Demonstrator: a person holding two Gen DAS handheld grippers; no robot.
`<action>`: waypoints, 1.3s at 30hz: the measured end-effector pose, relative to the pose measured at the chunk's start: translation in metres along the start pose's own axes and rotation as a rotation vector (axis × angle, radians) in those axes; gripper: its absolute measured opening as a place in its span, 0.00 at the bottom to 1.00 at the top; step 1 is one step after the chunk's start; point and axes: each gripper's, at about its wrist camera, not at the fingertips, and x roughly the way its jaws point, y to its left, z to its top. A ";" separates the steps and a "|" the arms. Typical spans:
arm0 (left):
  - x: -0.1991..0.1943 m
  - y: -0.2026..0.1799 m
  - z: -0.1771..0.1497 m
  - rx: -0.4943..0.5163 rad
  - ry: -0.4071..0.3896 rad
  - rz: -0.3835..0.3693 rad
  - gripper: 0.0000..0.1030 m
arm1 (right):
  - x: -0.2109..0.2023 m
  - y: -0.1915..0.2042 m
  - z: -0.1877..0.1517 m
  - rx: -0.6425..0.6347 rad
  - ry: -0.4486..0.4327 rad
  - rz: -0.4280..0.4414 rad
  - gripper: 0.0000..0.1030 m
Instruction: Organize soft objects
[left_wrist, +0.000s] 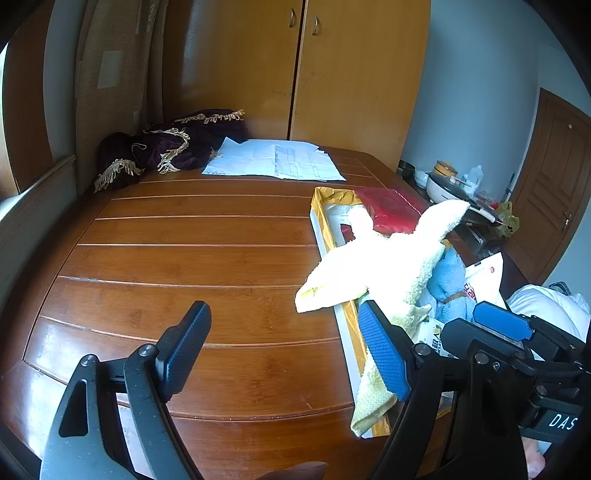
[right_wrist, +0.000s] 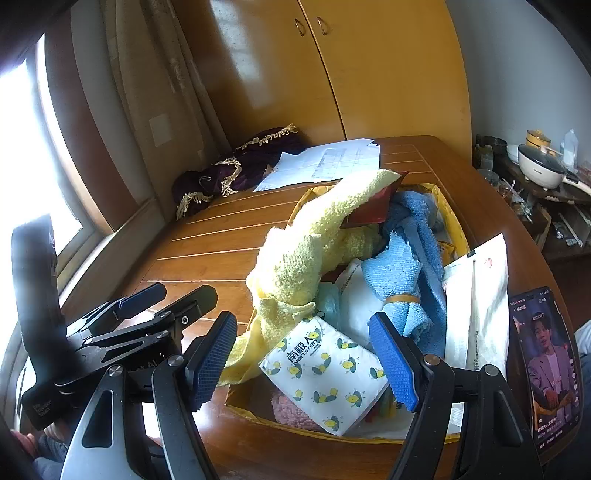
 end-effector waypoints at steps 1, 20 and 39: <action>0.000 0.000 0.000 0.000 -0.001 0.000 0.80 | 0.000 -0.001 0.000 0.001 -0.001 0.000 0.74; 0.001 -0.001 -0.001 0.003 0.005 -0.001 0.80 | 0.001 -0.003 0.001 0.011 0.001 -0.001 0.74; 0.006 -0.010 0.001 0.064 0.051 0.013 0.80 | -0.008 -0.007 0.006 0.035 -0.028 -0.005 0.74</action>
